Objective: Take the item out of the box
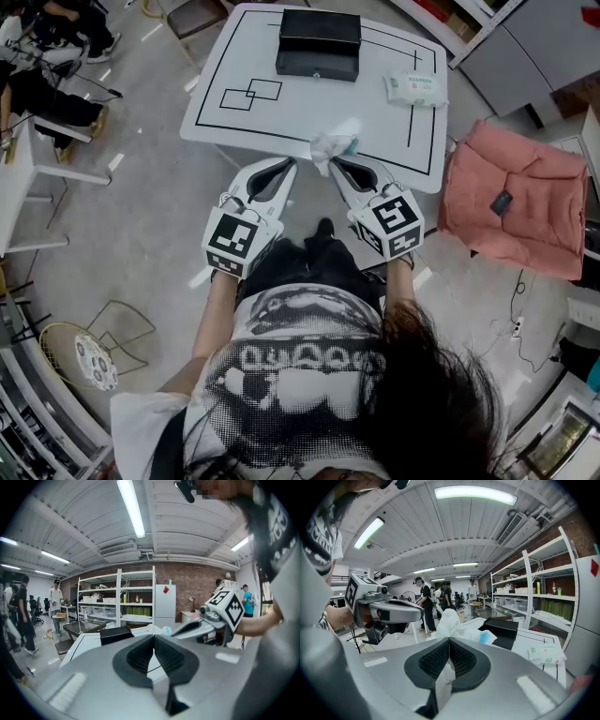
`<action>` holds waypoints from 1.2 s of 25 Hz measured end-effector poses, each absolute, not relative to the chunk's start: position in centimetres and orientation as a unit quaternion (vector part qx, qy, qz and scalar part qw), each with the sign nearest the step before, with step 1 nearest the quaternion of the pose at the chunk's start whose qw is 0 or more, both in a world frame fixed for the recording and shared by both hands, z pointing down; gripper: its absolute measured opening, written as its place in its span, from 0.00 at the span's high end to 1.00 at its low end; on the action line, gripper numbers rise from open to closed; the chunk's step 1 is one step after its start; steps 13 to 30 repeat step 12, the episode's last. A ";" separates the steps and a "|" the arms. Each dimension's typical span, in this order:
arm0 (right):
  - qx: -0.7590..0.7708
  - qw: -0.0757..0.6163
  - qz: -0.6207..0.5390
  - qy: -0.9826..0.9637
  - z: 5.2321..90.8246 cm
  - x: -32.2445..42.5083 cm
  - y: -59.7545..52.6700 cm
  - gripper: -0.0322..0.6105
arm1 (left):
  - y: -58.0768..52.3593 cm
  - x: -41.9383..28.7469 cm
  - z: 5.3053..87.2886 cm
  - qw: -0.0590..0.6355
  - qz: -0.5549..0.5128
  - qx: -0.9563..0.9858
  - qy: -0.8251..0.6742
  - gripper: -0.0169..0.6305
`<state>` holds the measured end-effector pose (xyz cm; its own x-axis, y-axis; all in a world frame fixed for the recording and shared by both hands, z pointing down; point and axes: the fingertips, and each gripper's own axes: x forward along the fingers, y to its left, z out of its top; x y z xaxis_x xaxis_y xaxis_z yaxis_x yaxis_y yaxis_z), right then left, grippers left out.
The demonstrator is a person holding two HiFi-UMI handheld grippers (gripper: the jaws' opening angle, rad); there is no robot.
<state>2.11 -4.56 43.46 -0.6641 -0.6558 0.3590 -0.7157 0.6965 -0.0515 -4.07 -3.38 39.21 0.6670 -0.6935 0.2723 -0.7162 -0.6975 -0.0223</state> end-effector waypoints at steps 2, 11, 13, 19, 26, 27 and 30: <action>0.380 0.159 0.094 -0.906 43.4 2.0 -4.2 0.94 | -3.1 -4.1 39.1 0.042 0.130 0.913 -0.384 0.97; 0.389 0.155 0.093 -0.904 43.2 1.8 -3.4 0.94 | -2.1 -4.6 39.2 0.042 0.127 0.915 -0.381 0.97; 0.389 0.154 0.093 -0.903 43.2 1.7 -3.3 0.94 | -2.1 -4.7 39.2 0.042 0.127 0.915 -0.381 0.97; 0.389 0.154 0.093 -0.903 43.2 1.7 -3.3 0.94 | -2.1 -4.7 39.2 0.042 0.127 0.915 -0.381 0.97; 0.389 0.154 0.093 -0.903 43.2 1.7 -3.3 0.94 | -2.1 -4.7 39.2 0.042 0.127 0.915 -0.381 0.97; 0.389 0.154 0.093 -0.903 43.2 1.7 -3.3 0.94 | -2.1 -4.7 39.2 0.042 0.127 0.915 -0.381 0.97; 0.389 0.154 0.093 -0.903 43.2 1.7 -3.3 0.94 | -2.1 -4.7 39.2 0.042 0.127 0.915 -0.381 0.97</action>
